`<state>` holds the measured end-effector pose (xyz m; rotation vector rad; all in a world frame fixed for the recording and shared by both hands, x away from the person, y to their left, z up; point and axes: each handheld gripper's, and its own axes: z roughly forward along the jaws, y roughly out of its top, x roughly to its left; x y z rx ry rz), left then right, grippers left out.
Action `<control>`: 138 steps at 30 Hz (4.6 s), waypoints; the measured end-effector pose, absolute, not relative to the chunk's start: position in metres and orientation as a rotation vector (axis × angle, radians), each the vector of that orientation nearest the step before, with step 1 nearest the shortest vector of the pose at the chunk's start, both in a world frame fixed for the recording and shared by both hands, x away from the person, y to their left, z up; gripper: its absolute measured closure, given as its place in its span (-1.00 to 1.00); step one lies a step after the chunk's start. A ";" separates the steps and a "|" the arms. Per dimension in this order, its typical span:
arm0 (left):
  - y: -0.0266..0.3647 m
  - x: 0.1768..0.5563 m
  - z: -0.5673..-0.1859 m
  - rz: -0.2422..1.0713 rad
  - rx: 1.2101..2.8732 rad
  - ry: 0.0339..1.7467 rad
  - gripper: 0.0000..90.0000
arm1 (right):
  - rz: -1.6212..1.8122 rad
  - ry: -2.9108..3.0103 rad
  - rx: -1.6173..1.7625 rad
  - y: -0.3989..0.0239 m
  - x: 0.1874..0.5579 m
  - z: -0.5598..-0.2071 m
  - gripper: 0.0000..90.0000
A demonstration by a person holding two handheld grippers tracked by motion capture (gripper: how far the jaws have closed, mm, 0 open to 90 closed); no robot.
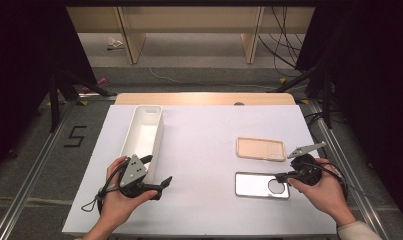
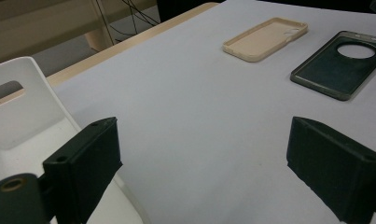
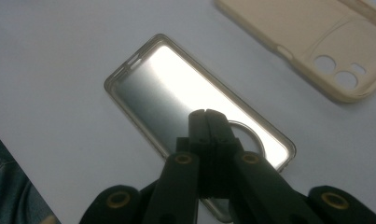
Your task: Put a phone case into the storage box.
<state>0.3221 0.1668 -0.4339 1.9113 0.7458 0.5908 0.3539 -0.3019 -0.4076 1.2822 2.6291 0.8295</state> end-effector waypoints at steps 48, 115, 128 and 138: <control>0.166 0.321 -0.434 0.585 1.918 0.736 -0.80 | 0.314 3.018 1.127 -0.201 0.352 -0.453 1.00; 0.164 0.322 -0.435 0.581 1.919 0.733 -0.79 | 0.115 3.052 0.223 -0.236 0.314 -0.440 -0.32; 0.164 0.322 -0.435 0.581 1.919 0.732 -0.79 | 0.063 3.071 0.200 -0.232 0.311 -0.447 -0.27; 0.164 0.322 -0.435 0.583 1.921 0.731 -0.80 | 0.008 3.069 0.184 -0.230 0.310 -0.452 -0.08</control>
